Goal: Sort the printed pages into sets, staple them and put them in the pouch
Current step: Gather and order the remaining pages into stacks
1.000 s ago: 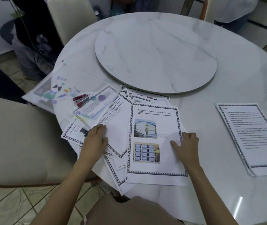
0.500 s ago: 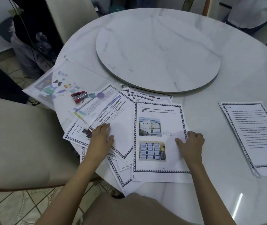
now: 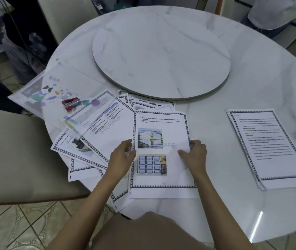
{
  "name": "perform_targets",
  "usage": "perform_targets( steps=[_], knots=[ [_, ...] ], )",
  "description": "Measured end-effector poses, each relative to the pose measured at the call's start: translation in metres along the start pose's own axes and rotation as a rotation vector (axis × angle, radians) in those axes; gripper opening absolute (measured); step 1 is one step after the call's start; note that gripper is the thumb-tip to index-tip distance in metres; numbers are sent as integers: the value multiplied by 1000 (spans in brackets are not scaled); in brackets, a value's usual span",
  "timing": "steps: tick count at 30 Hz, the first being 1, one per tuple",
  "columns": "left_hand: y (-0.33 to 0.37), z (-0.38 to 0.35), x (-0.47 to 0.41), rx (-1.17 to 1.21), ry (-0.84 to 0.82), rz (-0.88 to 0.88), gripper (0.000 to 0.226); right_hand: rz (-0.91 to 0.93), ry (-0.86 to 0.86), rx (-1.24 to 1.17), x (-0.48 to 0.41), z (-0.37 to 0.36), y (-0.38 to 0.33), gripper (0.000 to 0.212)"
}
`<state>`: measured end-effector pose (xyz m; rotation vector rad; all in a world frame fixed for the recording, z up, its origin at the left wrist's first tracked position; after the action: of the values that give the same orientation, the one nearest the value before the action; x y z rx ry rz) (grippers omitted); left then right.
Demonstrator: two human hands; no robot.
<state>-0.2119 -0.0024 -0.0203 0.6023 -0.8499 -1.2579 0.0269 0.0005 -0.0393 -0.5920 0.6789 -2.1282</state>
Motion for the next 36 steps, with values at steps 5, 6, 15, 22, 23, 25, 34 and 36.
perform_targets(
  steps=[5,6,15,22,23,25,34,36],
  knots=[
    [3,-9,6,139,90,106,42,-5,-62,-154,-3,17,4,32],
    [4,-10,7,171,116,119,43,14,-79,-199,-3,23,4,24],
    [15,-26,16,372,183,201,45,35,-247,-518,-14,56,-9,13],
    [26,-4,20,425,235,181,26,-12,-341,-723,-16,75,-23,5],
    [27,-1,19,438,225,185,26,-16,-350,-746,-15,76,-25,5],
    [31,6,19,457,194,178,22,-18,-365,-774,-13,78,-29,5],
    [41,16,23,447,159,76,20,-25,-414,-803,-3,64,-35,6],
    [35,23,23,414,175,62,18,-11,-416,-807,-2,57,-37,10]
  ],
)
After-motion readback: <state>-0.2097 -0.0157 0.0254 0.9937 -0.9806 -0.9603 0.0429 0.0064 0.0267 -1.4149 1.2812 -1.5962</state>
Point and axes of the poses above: each hand's wrist, its own x-axis away from the middle knuckle, its own z-axis out of the back of the hand, y = z × x, the point moved 3 cm from there along -x, towards the middle knuckle, and after that the axes turned 6 degrees about y, right-handed, at the moved point
